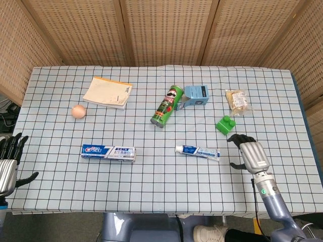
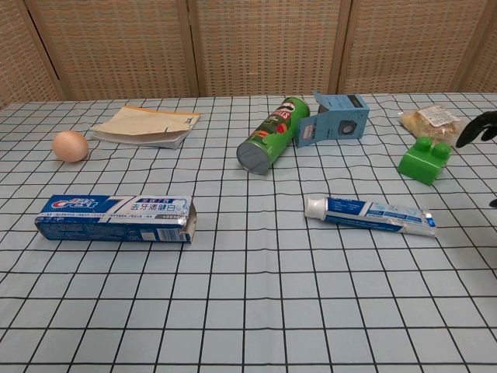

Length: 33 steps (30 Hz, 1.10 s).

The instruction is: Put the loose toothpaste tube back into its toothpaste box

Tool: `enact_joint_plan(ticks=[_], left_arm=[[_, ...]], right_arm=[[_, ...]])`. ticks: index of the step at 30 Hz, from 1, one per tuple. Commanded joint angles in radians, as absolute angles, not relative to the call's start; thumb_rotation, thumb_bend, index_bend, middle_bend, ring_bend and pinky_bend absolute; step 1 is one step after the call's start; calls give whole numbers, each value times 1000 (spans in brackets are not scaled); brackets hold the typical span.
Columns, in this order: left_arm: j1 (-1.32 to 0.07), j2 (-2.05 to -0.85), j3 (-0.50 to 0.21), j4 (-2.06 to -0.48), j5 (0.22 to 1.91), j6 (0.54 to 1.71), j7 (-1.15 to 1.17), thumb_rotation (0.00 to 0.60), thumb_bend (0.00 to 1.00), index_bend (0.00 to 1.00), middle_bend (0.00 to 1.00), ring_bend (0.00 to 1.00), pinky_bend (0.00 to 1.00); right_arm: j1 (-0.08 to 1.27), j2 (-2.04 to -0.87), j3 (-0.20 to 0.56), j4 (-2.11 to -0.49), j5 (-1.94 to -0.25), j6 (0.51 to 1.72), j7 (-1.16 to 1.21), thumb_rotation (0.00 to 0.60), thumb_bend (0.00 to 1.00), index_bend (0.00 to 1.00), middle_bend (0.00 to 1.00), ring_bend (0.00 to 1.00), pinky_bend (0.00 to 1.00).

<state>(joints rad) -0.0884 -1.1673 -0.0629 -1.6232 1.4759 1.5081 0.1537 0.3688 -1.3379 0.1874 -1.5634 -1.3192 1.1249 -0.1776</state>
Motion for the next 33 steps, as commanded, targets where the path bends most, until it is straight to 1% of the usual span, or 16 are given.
enact_joint_plan(ticks=[1, 6, 10, 14, 18, 27, 33], left_arm=[[-95, -1172, -68, -1617, 1462, 1495, 159, 600, 0, 0, 0, 0, 0], [-100, -1176, -71, -1614, 1450, 1483, 164, 600, 0, 0, 0, 0, 0], [-100, -1176, -71, -1613, 1446, 1483, 167, 600, 0, 0, 0, 0, 0], [-99, -1177, -71, -1615, 1446, 1486, 169, 600, 0, 0, 0, 0, 0], [-100, -1178, -69, -1615, 1446, 1485, 173, 600, 0, 0, 0, 0, 0], [-99, -1175, -71, -1616, 1441, 1485, 167, 600, 0, 0, 0, 0, 0], [-100, -1174, -71, -1614, 1438, 1483, 164, 600, 0, 0, 0, 0, 0]], right_arm=[[427, -1435, 219, -1519, -1222, 1080, -281, 600, 256, 372, 372, 307, 367], [458, -1504, 211, -1485, -1174, 1057, -337, 600, 276, 395, 391, 339, 395], [484, -1557, 214, -1454, -1132, 1045, -374, 600, 319, 409, 406, 362, 446], [510, -1593, 226, -1440, -1096, 1046, -413, 600, 364, 412, 410, 377, 457], [530, -1622, 234, -1433, -1043, 1044, -460, 600, 378, 417, 413, 381, 476], [554, -1672, 221, -1399, -981, 1035, -501, 600, 385, 435, 428, 398, 480], [564, -1700, 216, -1359, -972, 1036, -491, 600, 404, 452, 444, 414, 480]])
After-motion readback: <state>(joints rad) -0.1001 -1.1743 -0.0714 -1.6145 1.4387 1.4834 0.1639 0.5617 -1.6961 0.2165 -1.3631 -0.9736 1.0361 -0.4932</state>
